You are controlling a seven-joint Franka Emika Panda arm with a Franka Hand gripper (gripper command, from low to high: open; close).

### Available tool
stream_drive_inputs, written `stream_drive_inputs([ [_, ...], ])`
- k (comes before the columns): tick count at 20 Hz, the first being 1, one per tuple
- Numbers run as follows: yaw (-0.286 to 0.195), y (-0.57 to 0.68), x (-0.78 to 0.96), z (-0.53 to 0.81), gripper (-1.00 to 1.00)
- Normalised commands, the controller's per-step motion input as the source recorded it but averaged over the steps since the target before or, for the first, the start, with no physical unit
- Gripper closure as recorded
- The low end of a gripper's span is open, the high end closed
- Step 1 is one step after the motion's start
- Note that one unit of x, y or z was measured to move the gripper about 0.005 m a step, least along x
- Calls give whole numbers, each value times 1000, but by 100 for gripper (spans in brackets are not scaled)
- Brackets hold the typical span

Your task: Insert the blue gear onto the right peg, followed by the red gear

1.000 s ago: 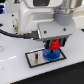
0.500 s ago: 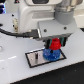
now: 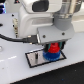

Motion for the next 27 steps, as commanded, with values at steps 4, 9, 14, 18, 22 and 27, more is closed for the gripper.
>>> stream_drive_inputs([
  [4, 0, -27, 248, -95, 100],
  [9, 0, 33, 220, -31, 100],
  [14, 0, 48, 87, 132, -100],
  [18, 0, 56, 39, 180, -100],
  [22, 0, 82, 9, 567, -100],
  [27, 0, 75, 9, 641, -100],
])
